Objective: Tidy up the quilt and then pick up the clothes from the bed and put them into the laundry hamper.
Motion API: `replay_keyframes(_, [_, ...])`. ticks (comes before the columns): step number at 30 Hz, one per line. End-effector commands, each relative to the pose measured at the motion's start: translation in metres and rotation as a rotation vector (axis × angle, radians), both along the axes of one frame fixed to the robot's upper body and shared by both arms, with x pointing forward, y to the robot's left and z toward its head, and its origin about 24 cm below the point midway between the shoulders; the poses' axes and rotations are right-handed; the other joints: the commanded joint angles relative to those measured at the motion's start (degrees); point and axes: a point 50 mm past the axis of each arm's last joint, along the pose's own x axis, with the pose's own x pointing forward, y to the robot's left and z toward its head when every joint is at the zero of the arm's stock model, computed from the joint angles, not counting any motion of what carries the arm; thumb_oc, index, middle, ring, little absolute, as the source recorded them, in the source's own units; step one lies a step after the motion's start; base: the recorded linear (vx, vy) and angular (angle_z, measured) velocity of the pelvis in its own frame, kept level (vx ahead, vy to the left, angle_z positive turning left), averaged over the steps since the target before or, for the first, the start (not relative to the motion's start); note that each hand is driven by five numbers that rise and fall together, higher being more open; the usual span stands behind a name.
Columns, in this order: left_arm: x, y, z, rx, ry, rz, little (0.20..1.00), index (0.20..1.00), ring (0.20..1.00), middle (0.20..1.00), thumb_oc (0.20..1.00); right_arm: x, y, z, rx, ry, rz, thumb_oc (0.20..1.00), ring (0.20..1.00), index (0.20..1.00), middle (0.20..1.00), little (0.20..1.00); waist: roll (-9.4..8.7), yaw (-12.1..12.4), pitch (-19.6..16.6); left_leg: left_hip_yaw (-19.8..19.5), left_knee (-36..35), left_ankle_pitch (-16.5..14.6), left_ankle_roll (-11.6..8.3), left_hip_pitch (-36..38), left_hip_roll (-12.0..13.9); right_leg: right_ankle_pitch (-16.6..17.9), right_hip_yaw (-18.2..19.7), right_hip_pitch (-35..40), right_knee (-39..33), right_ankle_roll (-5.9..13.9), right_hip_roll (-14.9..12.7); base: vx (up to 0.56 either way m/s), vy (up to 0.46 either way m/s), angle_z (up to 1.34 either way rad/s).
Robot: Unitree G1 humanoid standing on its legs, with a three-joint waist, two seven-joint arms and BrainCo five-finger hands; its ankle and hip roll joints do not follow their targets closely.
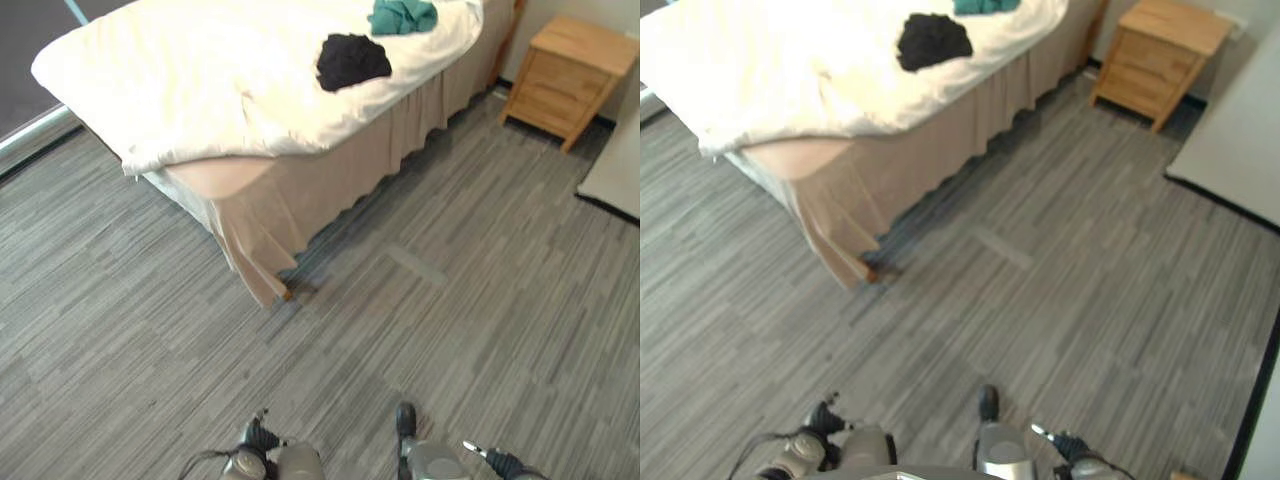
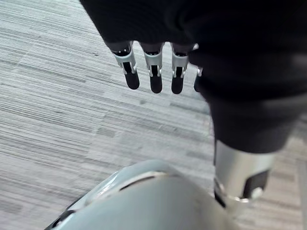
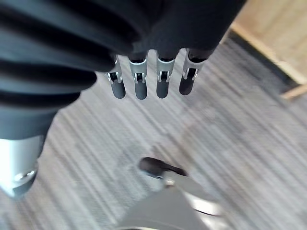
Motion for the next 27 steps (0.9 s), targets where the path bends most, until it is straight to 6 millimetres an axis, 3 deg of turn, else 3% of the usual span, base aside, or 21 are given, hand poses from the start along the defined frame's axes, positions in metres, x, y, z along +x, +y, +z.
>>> replay_keyframes(1, [0.007,-0.031,-0.002,-0.038,-0.014,-0.07,1.0,1.0,1.0,1.0,1.0,-0.012,-0.006,-0.002,-0.041,0.046,0.041,1.0,1.0,1.0,1.0,1.0,0.8,1.9,1.16,8.4,-29.74,2.68,3.67,5.37,-3.44,-8.48,0.72,4.36,-0.21,8.63,-0.03,0.36,0.016,-0.03])
replay_keyframes(2, [0.007,-0.031,-0.002,-0.038,-0.014,-0.07,1.0,1.0,1.0,1.0,1.0,-0.012,-0.006,-0.002,-0.041,0.046,0.041,1.0,1.0,1.0,1.0,1.0,0.67,1.96,1.1,8.56,-30.31,3.01,3.72,5.6,-3.64,-8.45,0.8,4.29,-0.21,8.66,-0.19,0.62,-0.001,0.04])
replay_keyframes(3, [0.005,-0.027,-0.003,-0.031,-0.005,-0.06,1.0,1.0,1.0,1.0,1.0,-0.011,-0.003,-0.003,-0.035,0.046,0.05,1.0,1.0,1.0,1.0,1.0,1.26,2.12,-0.09,14.56,-39.09,3.6,2.75,5.75,-4.4,-10.85,-0.09,7.67,-0.21,8.77,1.98,0.58,-0.027,-0.09])
replay_keyframes(4, [0.002,-0.025,-0.004,-0.032,0.008,-0.048,1.0,1.0,1.0,1.0,1.0,-0.012,0.0,-0.003,-0.029,0.052,0.058,1.0,1.0,1.0,1.0,1.0,1.15,1.97,-0.6,19.06,-42.33,4.27,2.94,7.13,-4.44,-11.73,-0.75,9.57,-0.2,8.45,3.1,0.78,-0.031,0.1])
replay_keyframes(5, [-0.002,-0.021,-0.005,-0.024,0.023,-0.031,1.0,1.0,1.0,1.0,1.0,-0.01,0.004,-0.004,-0.022,0.05,0.076,1.0,1.0,1.0,1.0,1.0,0.76,2.36,-1.17,21.03,-45.23,3.35,4.11,10.14,-5.25,-12.47,-1.54,10.47,2.16,8.88,3.26,0.56,-0.011,0.05])
replay_keyframes(6, [-0.008,-0.016,-0.007,-0.021,0.042,-0.008,1.0,1.0,1.0,1.0,1.0,-0.011,0.007,-0.005,-0.013,0.054,0.092,1.0,1.0,1.0,1.0,1.0,0.55,2.92,-1.8,20.0,-47.32,2.24,5.87,11.86,-7.06,-12.86,-2.18,9.98,5.89,9.64,3.32,0.53,0.025,-0.06])
replay_keyframes(7, [-0.015,-0.011,-0.008,-0.015,0.064,0.007,1.0,1.0,1.0,1.0,1.0,-0.011,0.013,-0.006,0.009,0.043,0.106,1.0,1.0,1.0,1.0,1.0,0.23,2.97,-2.19,19.01,-49.0,1.14,7.5,13.72,-9.0,-11.64,-3.91,7.7,15.68,12.72,2.93,0.4,0.001,-0.13])
replay_keyframes(8, [-0.015,-0.009,-0.008,-0.015,0.069,0.021,1.0,1.0,1.0,1.0,1.0,-0.009,0.017,-0.006,0.022,0.029,0.1,1.0,1.0,1.0,1.0,1.0,0.48,2.81,-2.07,19.24,-49.56,1.26,8.93,14.74,-9.05,-7.91,-5.68,4.3,22.95,16.1,1.77,0.34,-0.02,0.07])
replay_keyframes(9, [-0.014,-0.005,-0.007,0.0,0.07,0.026,1.0,1.0,1.0,1.0,1.0,-0.007,0.019,-0.005,0.031,0.021,0.089,1.0,1.0,1.0,1.0,1.0,0.77,2.18,-1.74,18.29,-50.14,0.64,9.78,16.23,-9.27,-3.66,-6.0,0.25,30.0,18.18,0.13,0.25,-0.059,0.48])
replay_keyframes(10, [-0.011,0.0,-0.005,0.015,0.061,0.033,1.0,1.0,1.0,1.0,1.0,-0.002,0.023,-0.004,0.044,0.002,0.085,1.0,1.0,1.0,1.0,1.0,1.36,1.15,-1.11,17.04,-51.27,0.47,9.9,17.78,-8.87,-1.83,-5.2,-5.14,37.25,18.72,-1.19,0.33,-0.114,1.0])
replay_keyframes(11, [-0.005,0.002,-0.003,0.017,0.042,0.03,1.0,1.0,1.0,1.0,1.0,0.003,0.028,-0.003,0.057,-0.02,0.089,1.0,1.0,1.0,1.0,1.0,2.01,0.3,-0.53,14.64,-51.79,0.4,9.45,19.28,-8.05,-3.25,-5.91,-7.31,36.2,17.72,-4.0,0.23,-0.102,1.21])
replay_keyframes(12, [-0.005,0.002,-0.003,0.017,0.042,0.03,1.0,1.0,1.0,1.0,1.0,0.003,0.028,-0.003,0.057,-0.02,0.09,1.0,1.0,1.0,1.0,1.0,1.98,0.19,-0.49,14.54,-51.79,0.41,9.45,19.31,-8.09,-3.3,-6.01,-7.24,36.23,17.73,-4.06,0.34,-0.253,1.44])
replay_keyframes(13, [-0.001,0.005,-0.001,0.025,0.027,0.011,1.0,1.0,1.0,1.0,1.0,0.008,0.032,-0.002,0.061,-0.043,0.11,1.0,1.0,1.0,1.0,1.0,2.33,-0.37,-0.69,11.86,-51.79,-0.3,8.34,19.71,-7.38,-5.99,-5.01,-7.65,27.47,15.05,-5.71,0.17,-0.174,1.26])
replay_keyframes(14, [-0.001,0.005,-0.001,0.025,0.026,0.011,1.0,1.0,1.0,1.0,1.0,0.008,0.032,-0.002,0.061,-0.043,0.11,1.0,1.0,1.0,1.0,1.0,2.48,-0.4,-0.83,11.82,-51.79,-0.23,8.29,19.52,-7.19,-5.73,-5.13,-7.64,27.09,14.95,-5.48,0.28,-0.263,1.53])
replay_keyframes(16, [0.002,0.006,0.001,0.034,0.016,-0.009,1.0,1.0,1.0,1.0,1.0,0.009,0.032,-0.002,0.06,-0.044,0.107,1.0,1.0,1.0,1.0,1.0,2.13,-1.28,-1.49,8.99,-51.79,-0.86,7.39,19.92,-7.58,-5.85,1.31,-6.61,14.15,14.45,-5.39,0.24,-0.222,1.28])
replay_keyframes(18, [0.005,0.013,0.003,0.053,0.007,-0.005,1.0,1.0,1.0,1.0,1.0,0.001,0.031,-0.005,0.065,-0.007,0.09,1.0,1.0,1.0,1.0,1.0,1.25,-1.89,-3.48,4.97,-51.79,-2.5,6.64,20.62,-7.91,-3.41,12.87,-5.48,4.24,15.03,-5.46,0.38,-0.364,0.88])
replay_keyframes(24, [-0.012,0.034,0.004,0.064,-0.005,0.163,1.0,1.0,1.0,1.0,1.0,-0.008,0.028,-0.008,0.042,0.037,0.113,1.0,1.0,1.0,1.0,1.0,1.35,-0.66,-5.39,2.18,-51.79,-2.61,4.95,23.19,-6.45,-2.43,10.02,-0.75,0.77,15.02,-5.69,0.23,-0.245,0.72])
replay_keyframes(25, [-0.006,0.047,0.011,0.029,-0.105,0.315,1.0,1.0,1.0,1.0,1.0,-0.012,0.024,-0.008,0.032,0.039,0.11,1.0,1.0,1.0,1.0,1.0,1.86,-0.08,-6.11,1.58,-51.79,-2.2,3.9,23.53,-5.51,-2.87,8.15,0.73,-0.21,14.52,-5.31,0.19,-0.214,0.55])
replay_keyframes(27, [0.0,0.053,0.017,0.024,-0.165,0.369,1.0,1.0,1.0,1.0,1.0,-0.014,0.022,-0.008,0.024,0.042,0.11,1.0,1.0,1.0,1.0,1.0,2.18,-0.09,-6.18,1.2,-51.79,-1.95,3.39,23.63,-5.0,-3.37,7.33,1.09,-0.21,14.27,-5.07,0.13,-0.168,0.33])
